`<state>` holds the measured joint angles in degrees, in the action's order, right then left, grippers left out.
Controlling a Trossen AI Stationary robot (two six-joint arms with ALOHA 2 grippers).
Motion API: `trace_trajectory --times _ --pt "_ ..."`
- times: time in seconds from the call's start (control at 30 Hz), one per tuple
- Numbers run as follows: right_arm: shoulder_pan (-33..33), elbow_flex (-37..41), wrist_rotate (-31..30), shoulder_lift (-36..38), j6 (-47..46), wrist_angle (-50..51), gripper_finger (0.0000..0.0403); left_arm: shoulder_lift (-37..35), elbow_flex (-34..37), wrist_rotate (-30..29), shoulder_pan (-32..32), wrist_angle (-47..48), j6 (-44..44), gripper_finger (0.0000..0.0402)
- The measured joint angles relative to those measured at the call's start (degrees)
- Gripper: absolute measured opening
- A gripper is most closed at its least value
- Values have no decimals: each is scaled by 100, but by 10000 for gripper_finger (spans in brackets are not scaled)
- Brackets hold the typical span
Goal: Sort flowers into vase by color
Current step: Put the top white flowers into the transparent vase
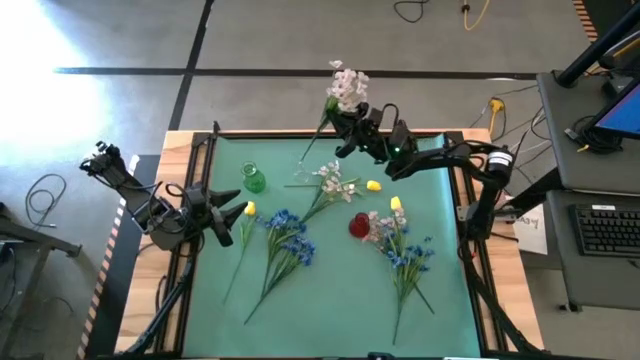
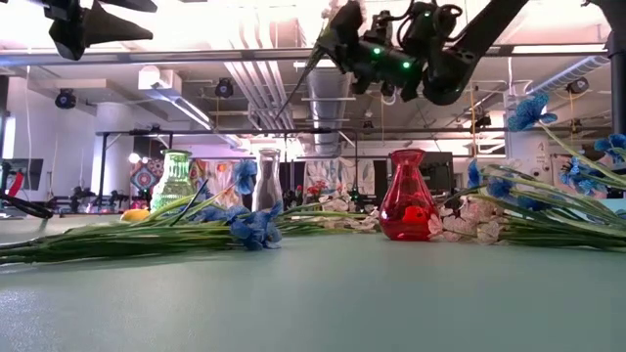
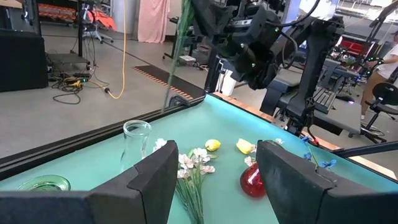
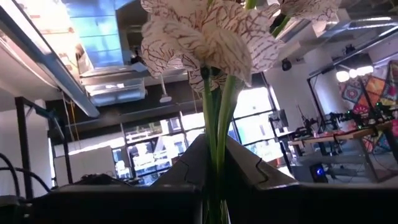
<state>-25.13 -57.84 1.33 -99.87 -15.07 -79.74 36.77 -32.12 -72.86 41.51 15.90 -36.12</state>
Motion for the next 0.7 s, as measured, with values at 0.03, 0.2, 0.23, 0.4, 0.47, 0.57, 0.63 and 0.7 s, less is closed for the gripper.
trace_trajectory --times 0.03,0.2,0.23,0.4,0.47,0.57,0.63,0.7 --pt "2 -40 1 -32 71 4 23 0 0 0 -1 1 0 206" --pt "14 -125 4 -125 399 5 23 5 0 2 -1 0 -2 206" --pt "14 -125 4 -148 489 12 23 6 0 2 0 -2 -2 206" --pt "37 -188 3 -378 751 20 23 10 0 2 0 -2 -2 206" --pt "64 -248 1 -462 900 26 23 24 0 2 -1 -2 -2 206" --pt "97 -355 10 -574 1085 18 23 56 0 2 1 -2 -41 206" --pt "114 -409 10 -637 1187 68 23 82 0 2 -1 -2 -48 206" --pt "125 -456 9 -680 1277 227 23 100 0 2 1 -4 -49 206"
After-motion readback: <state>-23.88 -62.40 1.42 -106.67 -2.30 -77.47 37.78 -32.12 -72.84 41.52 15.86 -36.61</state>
